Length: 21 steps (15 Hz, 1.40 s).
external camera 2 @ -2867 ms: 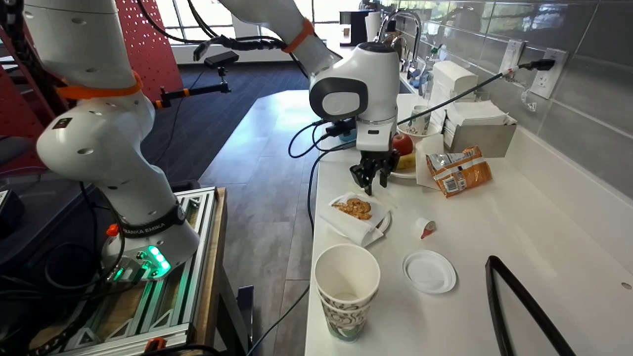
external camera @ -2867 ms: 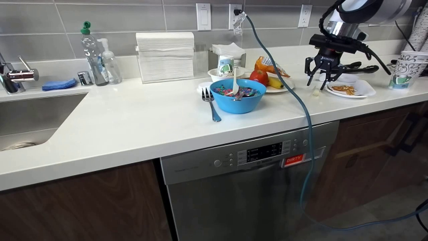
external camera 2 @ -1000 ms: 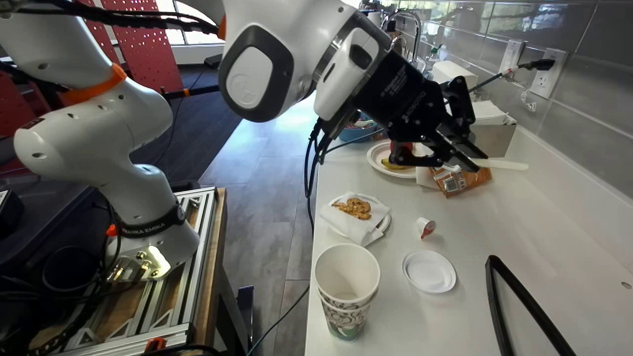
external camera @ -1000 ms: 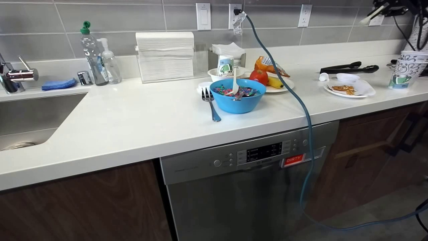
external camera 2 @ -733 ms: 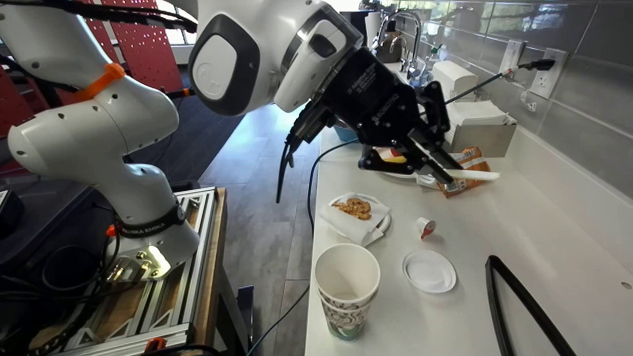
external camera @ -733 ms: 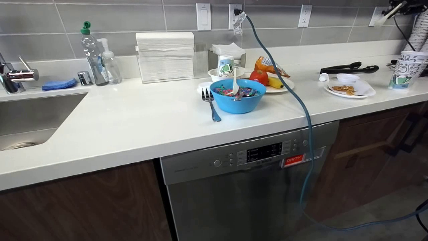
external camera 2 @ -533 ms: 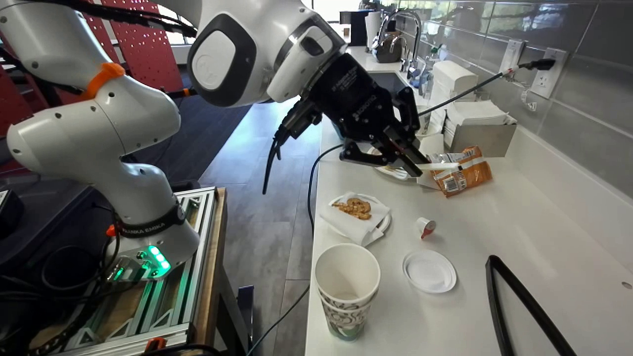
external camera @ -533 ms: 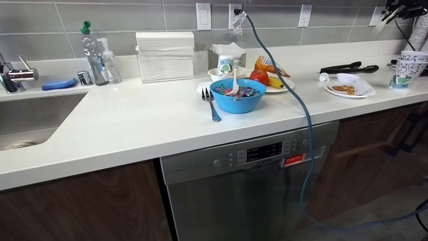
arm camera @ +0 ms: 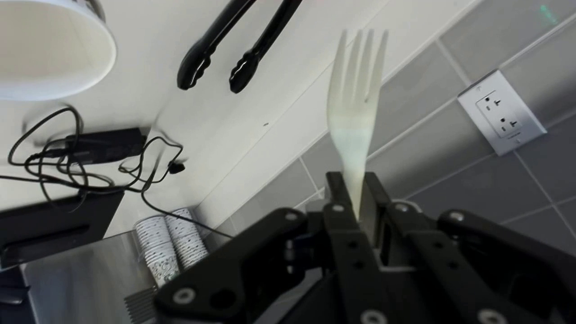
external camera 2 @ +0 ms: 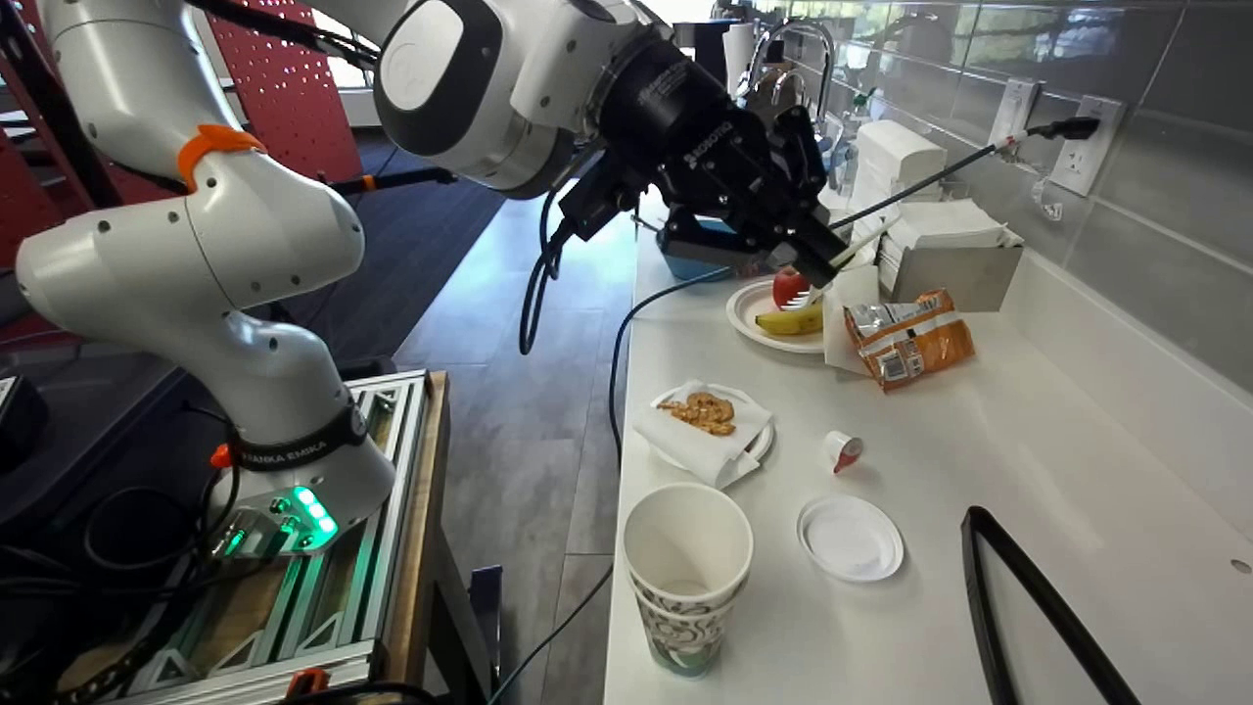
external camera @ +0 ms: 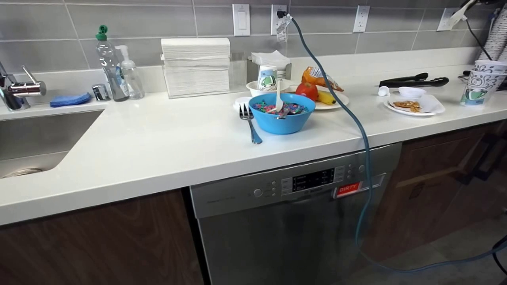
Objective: Pick up the folk and put it in the cup
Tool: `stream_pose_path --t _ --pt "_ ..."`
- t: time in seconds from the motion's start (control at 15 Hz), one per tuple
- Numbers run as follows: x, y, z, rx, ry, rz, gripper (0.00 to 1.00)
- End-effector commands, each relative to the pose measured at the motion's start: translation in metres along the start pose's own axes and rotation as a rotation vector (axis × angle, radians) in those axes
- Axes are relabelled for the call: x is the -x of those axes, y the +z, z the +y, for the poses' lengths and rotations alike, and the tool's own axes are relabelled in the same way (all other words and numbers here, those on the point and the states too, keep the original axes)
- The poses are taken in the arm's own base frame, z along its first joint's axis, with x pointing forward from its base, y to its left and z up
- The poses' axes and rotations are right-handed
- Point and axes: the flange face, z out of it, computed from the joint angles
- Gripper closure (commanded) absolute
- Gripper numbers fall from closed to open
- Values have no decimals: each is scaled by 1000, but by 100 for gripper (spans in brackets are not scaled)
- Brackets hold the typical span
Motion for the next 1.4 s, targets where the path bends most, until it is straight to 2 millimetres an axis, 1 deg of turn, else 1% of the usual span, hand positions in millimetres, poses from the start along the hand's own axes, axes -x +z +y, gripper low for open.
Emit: stream_pose_path --t 0.0,0.27,0.6,0.87,1.07,1.33 --pt "-7 3 11 131 21 74 97" --pt "-11 17 32 258 64 110 97" --pt "-3 42 59 403 68 114 97" --pt "11 60 74 473 71 106 97" --pt "26 71 82 529 60 86 97" --pt "40 79 90 582 41 76 97"
